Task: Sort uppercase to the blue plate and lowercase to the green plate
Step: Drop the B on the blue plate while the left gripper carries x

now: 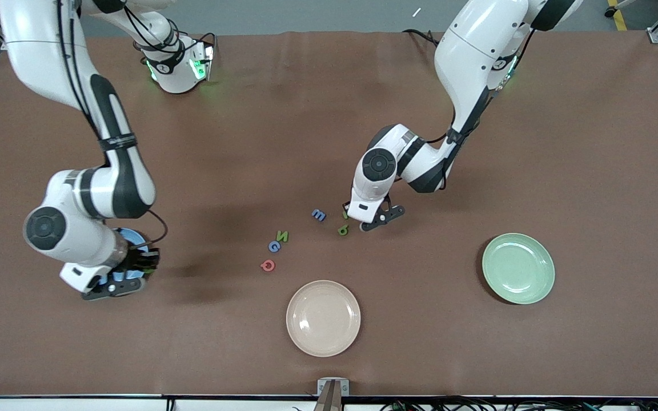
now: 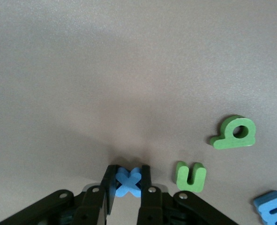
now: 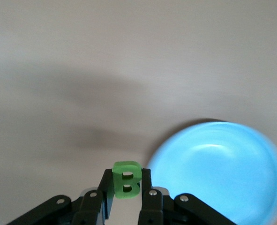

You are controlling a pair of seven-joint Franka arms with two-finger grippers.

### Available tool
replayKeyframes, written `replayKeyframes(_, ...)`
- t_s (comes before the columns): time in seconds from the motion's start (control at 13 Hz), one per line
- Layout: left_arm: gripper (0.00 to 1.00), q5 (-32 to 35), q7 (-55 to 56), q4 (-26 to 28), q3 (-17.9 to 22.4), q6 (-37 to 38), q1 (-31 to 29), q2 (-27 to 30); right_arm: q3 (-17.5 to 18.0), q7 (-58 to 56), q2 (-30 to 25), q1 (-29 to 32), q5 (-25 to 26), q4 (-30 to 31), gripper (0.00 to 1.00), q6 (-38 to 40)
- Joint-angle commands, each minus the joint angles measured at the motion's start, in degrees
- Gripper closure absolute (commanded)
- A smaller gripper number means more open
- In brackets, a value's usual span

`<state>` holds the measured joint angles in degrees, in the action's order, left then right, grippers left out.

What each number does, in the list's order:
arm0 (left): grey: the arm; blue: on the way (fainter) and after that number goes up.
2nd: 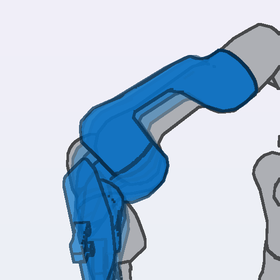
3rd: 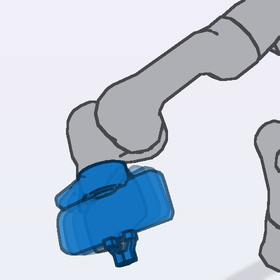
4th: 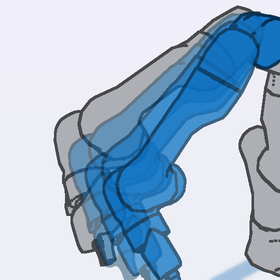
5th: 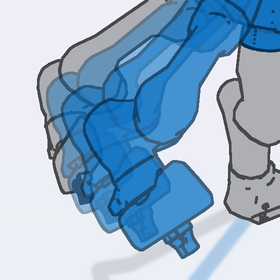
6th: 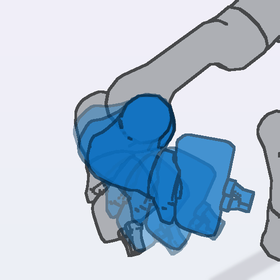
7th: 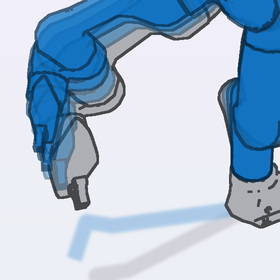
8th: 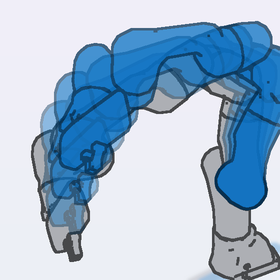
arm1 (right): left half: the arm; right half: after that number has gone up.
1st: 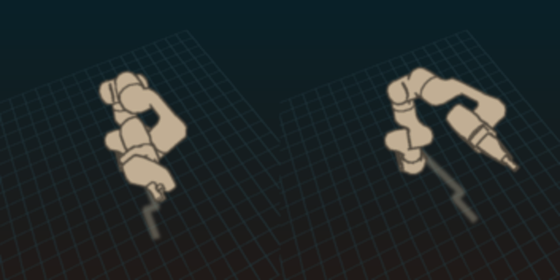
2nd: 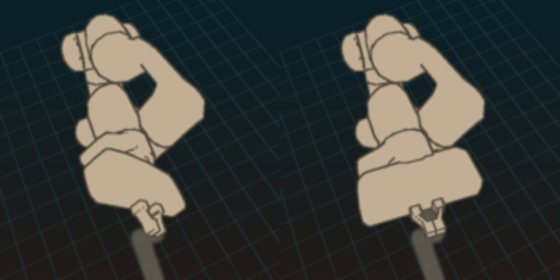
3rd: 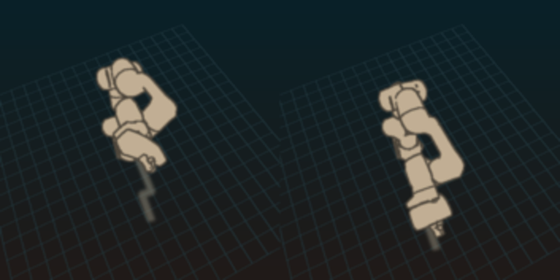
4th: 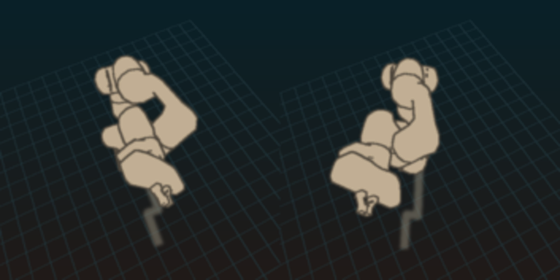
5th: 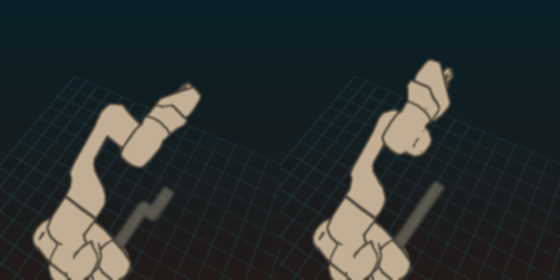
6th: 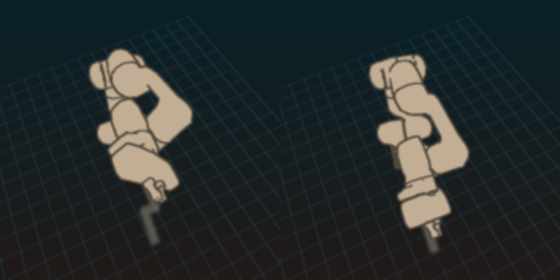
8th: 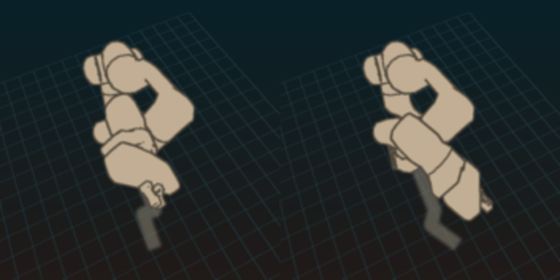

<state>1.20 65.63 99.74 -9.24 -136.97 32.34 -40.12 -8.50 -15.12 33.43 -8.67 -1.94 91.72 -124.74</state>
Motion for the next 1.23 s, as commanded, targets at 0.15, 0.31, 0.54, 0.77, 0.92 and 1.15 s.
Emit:
replayKeyframes(0.15, 1.0, 1.4, 1.0, 1.2, 0.9, 1.9, -0.8, 3.8, 1.0, -6.9, 3.3, 5.1, 3.8, -0.8, 0.83, -1.7)
replayKeyframes(0.31, 1.0, 1.5, 0.4, 0.7, 3.5, 3.9, -0.8, 6.2, 1.0, -6.9, 4.0, 5.8, 4.1, -0.6, 0.35, -3.7)
replayKeyframes(0.54, 1.0, 4.8, -6.5, 0.4, 5.6, 6.1, -5.6, 8.7, 1.1, -6.9, 3.8, 5.4, 3.9, -0.7, 0.23, -3.6)
replayKeyframes(0.77, 1.0, 6.8, -19.9, -1.2, 5.5, 6.1, -14.3, 8.2, 1.7, -1.5, 3.5, 1.9, 2.3, -0.6, 0.18, -3.0)
replayKeyframes(0.92, 0.99, 6.8, -30.2, -1.8, 5.4, 6.2, -20.4, 8.0, 3.0, 5.9, 3.2, -0.8, 0.2, -0.5, 0.18, -2.0)
replayKeyframes(1.15, 0.98, 6.8, -36.2, -2.7, 5.4, 6.0, -24.8, 6.0, 5.3, 19.6, 3.1, -4.7, -3.5, -0.7, 0.18, -0.2)
